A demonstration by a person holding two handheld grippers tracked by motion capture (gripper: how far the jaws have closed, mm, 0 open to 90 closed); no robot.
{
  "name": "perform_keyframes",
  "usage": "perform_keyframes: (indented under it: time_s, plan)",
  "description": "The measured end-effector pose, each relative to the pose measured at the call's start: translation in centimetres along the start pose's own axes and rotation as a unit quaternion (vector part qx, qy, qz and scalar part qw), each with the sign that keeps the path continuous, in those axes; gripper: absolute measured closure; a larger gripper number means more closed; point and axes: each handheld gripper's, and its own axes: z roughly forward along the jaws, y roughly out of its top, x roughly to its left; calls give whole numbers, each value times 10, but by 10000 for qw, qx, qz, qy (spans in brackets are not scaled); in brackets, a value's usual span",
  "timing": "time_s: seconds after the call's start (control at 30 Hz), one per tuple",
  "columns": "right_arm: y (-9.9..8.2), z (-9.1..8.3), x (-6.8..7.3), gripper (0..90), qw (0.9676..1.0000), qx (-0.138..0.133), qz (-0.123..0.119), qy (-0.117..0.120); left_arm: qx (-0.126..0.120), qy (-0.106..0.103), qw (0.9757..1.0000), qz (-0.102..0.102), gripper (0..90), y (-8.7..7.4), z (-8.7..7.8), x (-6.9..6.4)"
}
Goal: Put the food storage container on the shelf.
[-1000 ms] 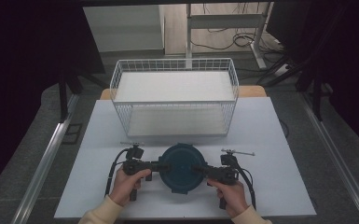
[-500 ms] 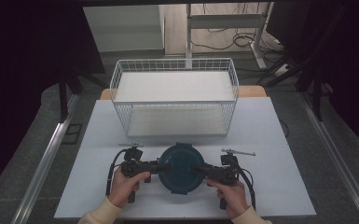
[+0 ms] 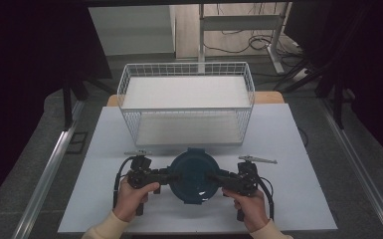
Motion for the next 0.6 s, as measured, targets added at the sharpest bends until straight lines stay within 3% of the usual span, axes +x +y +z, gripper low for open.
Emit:
perform_keyframes:
  time_s: [0.6]
  plan:
    - [12,-9,14,352,9993,-153,-329,8,-199,24,9995,253,414,10,-12,-12]
